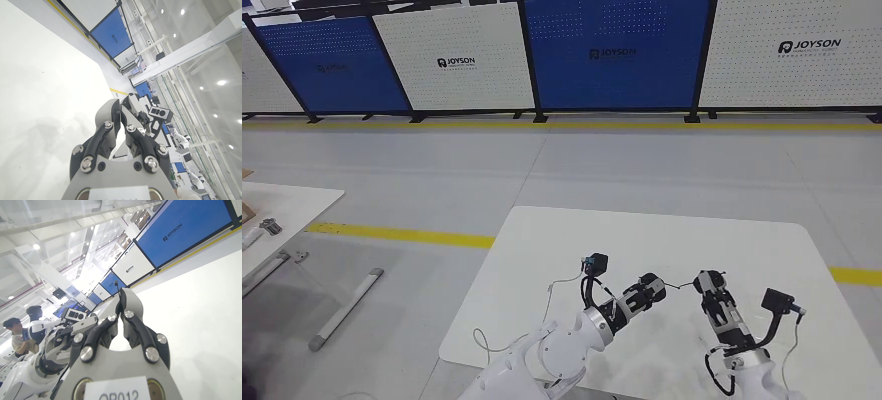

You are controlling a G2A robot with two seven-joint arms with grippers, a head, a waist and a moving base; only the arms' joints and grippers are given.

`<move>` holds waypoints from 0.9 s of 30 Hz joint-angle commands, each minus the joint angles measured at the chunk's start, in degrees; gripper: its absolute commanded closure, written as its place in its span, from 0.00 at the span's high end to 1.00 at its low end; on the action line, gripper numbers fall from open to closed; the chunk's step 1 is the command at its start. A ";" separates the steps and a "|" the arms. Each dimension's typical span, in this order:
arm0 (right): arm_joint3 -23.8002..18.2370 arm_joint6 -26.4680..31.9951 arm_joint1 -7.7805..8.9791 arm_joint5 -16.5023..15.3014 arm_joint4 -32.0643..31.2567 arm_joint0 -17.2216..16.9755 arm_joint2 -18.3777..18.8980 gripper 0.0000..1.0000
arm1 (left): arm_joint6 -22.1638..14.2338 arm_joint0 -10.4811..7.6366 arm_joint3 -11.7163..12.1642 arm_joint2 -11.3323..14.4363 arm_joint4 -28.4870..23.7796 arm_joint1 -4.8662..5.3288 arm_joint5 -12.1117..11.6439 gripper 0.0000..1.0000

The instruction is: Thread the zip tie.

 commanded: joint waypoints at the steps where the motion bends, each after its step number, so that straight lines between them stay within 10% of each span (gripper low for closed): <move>1: -0.25 -0.24 -0.01 -0.16 0.00 -0.33 0.23 0.00 | 0.00 0.00 0.00 0.00 0.00 0.00 0.00 0.00; 27: -1.16 0.87 -0.23 -0.20 -0.08 -1.46 1.16 0.00 | 0.00 0.00 0.00 0.00 0.00 0.00 0.00 0.00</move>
